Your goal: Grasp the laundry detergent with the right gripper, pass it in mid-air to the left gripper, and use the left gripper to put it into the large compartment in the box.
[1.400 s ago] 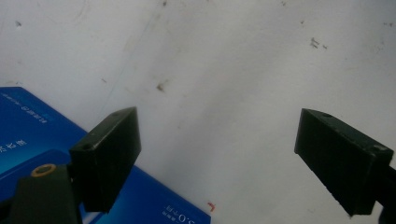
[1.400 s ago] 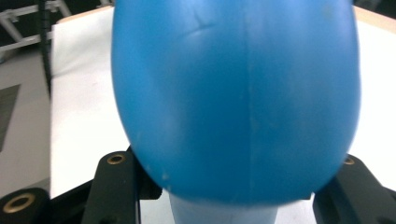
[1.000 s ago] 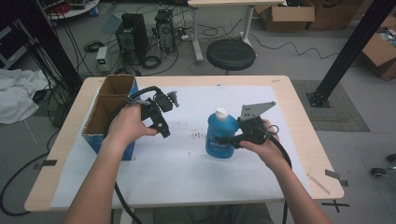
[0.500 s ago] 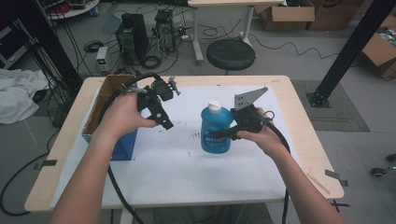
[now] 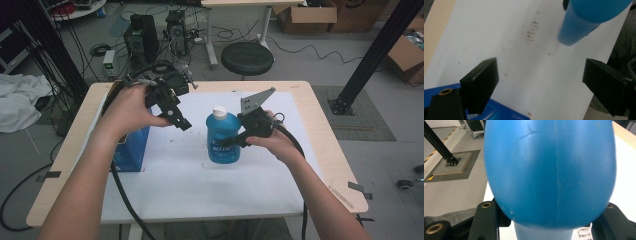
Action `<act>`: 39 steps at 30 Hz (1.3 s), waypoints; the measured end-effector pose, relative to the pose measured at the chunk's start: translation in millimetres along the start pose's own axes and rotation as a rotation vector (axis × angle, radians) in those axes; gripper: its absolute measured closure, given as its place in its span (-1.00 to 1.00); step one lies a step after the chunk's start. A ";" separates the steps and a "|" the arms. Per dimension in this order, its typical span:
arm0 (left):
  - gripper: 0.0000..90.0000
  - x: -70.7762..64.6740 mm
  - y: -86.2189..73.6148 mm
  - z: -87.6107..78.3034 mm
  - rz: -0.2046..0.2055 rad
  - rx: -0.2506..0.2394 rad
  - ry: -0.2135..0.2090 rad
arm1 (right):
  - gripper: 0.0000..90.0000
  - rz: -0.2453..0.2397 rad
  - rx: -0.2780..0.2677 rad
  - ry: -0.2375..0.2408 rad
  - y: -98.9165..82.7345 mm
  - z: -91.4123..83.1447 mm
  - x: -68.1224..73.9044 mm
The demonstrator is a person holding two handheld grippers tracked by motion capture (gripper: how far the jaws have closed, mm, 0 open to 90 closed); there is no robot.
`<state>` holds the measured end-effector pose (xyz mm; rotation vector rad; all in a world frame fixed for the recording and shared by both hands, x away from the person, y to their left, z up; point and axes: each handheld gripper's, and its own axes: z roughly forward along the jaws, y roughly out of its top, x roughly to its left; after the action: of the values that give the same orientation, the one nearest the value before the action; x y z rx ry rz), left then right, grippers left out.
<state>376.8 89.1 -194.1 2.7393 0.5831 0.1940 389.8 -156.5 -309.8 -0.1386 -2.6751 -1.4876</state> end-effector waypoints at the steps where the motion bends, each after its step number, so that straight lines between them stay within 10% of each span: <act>1: -0.68 0.0 0.0 0.0 0.000 0.000 0.000 | 0.00 0.000 0.000 0.000 0.0 0.0 0.0; 14: -0.69 -16.9 15.7 -14.3 0.090 -0.037 -0.048 | 0.00 -0.026 0.025 0.043 14.2 17.1 1.9; 39: -0.69 -43.3 54.2 9.1 0.220 0.142 -0.060 | 0.00 -0.061 0.050 0.078 27.7 32.3 9.4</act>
<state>359.5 21.7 -186.5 2.9340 0.2880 0.1260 382.9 -114.2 -302.3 0.0039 -2.6746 -1.4096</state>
